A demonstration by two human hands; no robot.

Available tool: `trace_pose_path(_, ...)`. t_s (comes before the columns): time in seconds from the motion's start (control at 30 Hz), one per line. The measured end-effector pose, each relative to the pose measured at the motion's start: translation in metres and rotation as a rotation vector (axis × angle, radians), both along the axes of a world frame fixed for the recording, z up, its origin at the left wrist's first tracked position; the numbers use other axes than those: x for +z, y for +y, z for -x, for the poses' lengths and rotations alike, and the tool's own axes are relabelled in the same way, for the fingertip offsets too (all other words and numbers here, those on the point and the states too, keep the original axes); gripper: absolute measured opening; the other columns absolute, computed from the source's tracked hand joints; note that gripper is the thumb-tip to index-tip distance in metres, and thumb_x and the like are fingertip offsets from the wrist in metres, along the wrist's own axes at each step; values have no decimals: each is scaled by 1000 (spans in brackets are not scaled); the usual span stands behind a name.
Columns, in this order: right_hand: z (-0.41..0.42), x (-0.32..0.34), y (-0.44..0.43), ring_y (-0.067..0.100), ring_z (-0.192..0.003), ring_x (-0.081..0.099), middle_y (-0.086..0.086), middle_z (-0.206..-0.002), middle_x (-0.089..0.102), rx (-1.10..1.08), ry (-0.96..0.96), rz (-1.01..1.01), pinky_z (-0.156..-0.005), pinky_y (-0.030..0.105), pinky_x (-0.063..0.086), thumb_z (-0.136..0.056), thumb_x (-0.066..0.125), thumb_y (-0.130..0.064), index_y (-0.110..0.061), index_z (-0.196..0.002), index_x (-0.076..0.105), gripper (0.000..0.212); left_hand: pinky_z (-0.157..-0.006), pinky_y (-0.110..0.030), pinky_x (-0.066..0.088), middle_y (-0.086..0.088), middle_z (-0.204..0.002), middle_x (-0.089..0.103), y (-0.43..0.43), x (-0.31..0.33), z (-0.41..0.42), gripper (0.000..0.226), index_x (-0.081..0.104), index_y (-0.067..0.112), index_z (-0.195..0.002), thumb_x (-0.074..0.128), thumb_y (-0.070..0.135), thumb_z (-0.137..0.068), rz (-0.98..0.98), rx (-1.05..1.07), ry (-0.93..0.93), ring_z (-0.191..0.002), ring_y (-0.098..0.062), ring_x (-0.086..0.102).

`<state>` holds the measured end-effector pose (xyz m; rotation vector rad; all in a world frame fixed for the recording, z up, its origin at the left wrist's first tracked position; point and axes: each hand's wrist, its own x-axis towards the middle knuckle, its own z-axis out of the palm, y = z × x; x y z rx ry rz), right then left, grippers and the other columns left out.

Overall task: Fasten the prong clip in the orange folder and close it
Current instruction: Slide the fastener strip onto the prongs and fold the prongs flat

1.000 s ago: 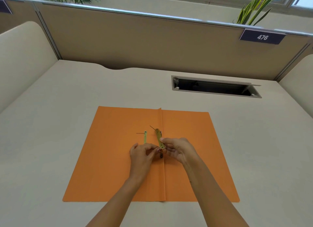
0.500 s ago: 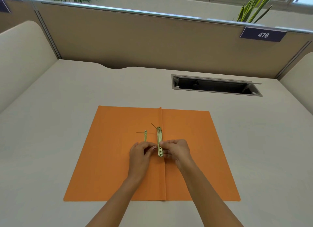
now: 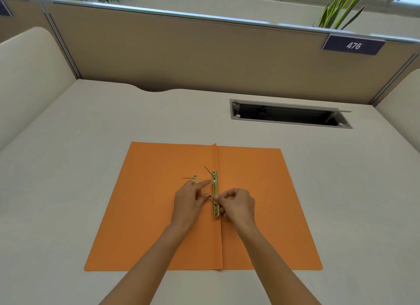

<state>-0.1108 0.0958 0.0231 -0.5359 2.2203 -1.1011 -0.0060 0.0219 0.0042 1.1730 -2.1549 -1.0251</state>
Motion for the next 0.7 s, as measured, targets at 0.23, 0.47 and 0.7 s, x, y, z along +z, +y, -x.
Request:
trace_pose_path(0.23,5,-2,5,11,-51,61,4,-59,69,1,32,25,-59,27,51,-76,78,-31,-6,-73,70,26,-61,-14,31,9,-67,36,-6,3,3,43,65,29,-118,73,30,-76,35,-73,-20,-62,-1,38)
trace_pose_path(0.47,13,-7,-1,16,-58,64,4,-65,70,-5,50,78,-63,34,55,-77,77,-29,-11,-73,68,20,-88,-38,41,15,-74,44,-6,-9,4,49,61,39,-120,74,37,-73,47,-101,-71,-67,5,43)
trace_pose_path(0.7,19,-6,-11,2,-63,57,-2,-71,65,40,127,187,-55,5,44,-80,73,-17,-10,-84,70,8,-79,-33,21,14,-87,49,-5,-7,4,45,55,49,-120,67,46,-77,64,-83,-181,-72,7,42)
